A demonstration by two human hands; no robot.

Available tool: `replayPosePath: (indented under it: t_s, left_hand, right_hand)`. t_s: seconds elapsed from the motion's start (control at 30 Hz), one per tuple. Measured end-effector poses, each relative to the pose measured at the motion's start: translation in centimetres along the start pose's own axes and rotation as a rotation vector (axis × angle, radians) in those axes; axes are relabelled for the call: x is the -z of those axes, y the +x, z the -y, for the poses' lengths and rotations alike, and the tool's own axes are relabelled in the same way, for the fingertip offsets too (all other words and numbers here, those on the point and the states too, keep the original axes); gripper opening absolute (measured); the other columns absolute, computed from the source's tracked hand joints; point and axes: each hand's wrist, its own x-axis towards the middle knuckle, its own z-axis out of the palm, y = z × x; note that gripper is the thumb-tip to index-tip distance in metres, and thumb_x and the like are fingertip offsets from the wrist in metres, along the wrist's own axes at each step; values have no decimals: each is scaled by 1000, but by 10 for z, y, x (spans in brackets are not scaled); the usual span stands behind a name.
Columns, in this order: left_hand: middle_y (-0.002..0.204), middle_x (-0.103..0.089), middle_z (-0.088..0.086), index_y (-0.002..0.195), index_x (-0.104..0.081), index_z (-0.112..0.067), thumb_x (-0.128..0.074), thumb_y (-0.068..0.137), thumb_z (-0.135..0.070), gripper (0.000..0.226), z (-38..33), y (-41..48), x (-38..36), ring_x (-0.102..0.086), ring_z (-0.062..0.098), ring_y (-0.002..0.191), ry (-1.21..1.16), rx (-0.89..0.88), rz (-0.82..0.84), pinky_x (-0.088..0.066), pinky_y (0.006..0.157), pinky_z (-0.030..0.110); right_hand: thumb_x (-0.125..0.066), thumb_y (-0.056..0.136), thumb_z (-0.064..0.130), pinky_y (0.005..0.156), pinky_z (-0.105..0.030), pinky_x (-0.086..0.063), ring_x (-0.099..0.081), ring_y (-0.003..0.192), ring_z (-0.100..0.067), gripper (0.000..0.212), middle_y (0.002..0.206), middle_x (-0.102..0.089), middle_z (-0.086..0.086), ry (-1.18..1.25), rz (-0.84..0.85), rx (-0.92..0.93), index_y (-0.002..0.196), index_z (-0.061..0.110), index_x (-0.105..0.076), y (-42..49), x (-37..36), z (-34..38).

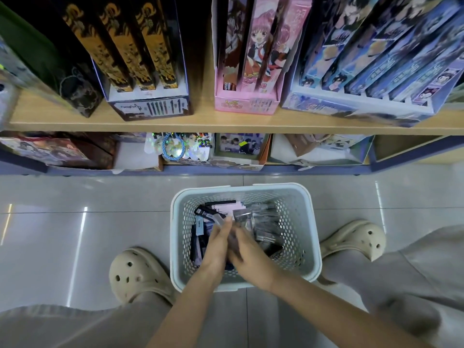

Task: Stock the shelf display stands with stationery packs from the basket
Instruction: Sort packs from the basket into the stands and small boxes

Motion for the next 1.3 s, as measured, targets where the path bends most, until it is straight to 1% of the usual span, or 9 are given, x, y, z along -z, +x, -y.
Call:
replayPosePath:
  t_s: [0.1, 0.17, 0.23, 0.3, 0.37, 0.5, 0.77, 1.17, 1.3]
  left_hand:
    - [92, -72, 5, 95, -63, -14, -50, 97, -32, 22, -8, 2, 3, -66, 19, 79, -85, 15, -58, -54, 74, 36]
    - [91, -69, 9, 94, -60, -10, -50, 97, -27, 20, -12, 3, 7, -66, 20, 73, -90, -8, -22, -55, 66, 34]
    - [90, -67, 10, 98, -55, -7, -49, 98, -20, 14, -16, 3, 10, -66, 20, 65, -138, -16, -10, -57, 56, 34]
    - [82, -63, 8, 100, -53, -7, -49, 98, -13, 8, -16, 5, 12, -59, 17, 55, -138, -21, -49, -52, 45, 27]
    - [76, -58, 6, 104, -54, -7, -48, 98, -8, 8, -14, 6, 15, -52, 13, 49, -69, -28, -69, -46, 41, 22]
    - [72, -55, 4, 108, -56, -9, -50, 97, -8, 13, -12, 9, 20, -45, 10, 47, 22, -46, -36, -41, 43, 22]
    - [71, -55, 2, 105, -57, -7, -52, 97, -13, 11, -4, 21, 17, -44, 12, 46, 51, -36, -42, -42, 49, 26]
    - [72, -56, 3, 109, -57, -5, -53, 96, -14, 16, 3, 24, 19, -45, 11, 46, 77, -4, -70, -43, 49, 25]
    - [70, -53, 9, 95, -56, -6, -60, 92, -11, 7, 3, 25, 18, -42, 10, 44, 115, -8, -80, -41, 45, 24]
  right_hand:
    - [-52, 92, 18, 110, -19, -31, -36, 131, -1, 63, 145, -35, 8, 68, 4, -7, 148, 21, -25, -7, 0, 10]
    - [-50, 96, 15, 99, -7, -36, -45, 114, 10, 42, 131, -44, 13, 43, -42, -6, 138, 19, -43, -12, 13, 13]
    - [-49, 97, 11, 94, -8, -39, -50, 101, 13, 28, 118, -52, 11, -52, -185, 4, 123, 15, -56, -9, 28, 5]
    - [-52, 95, 9, 98, -15, -40, -52, 105, 3, 27, 119, -54, 4, -162, -246, -45, 121, 15, -56, 3, 41, -14]
    - [-58, 91, 9, 102, -19, -37, -52, 115, -11, 39, 128, -49, -1, -241, -159, -179, 129, 13, -49, 17, 50, -39]
    - [-72, 81, 10, 111, -25, -25, -40, 131, -24, 71, 141, -39, -10, -329, 2, -354, 142, 9, -35, 33, 57, -79]
    - [-73, 78, 6, 113, -23, -14, -23, 137, -22, 88, 150, -27, -3, -598, 77, -264, 149, 14, -22, 35, 53, -92]
    - [-67, 85, 17, 109, -31, -27, -36, 131, -27, 65, 142, -40, -10, -654, 104, -288, 141, 10, -35, 45, 56, -94]
    - [-51, 94, 13, 110, -29, -23, -34, 132, -27, 48, 143, -41, -10, -698, 63, -258, 140, 11, -37, 43, 57, -93]
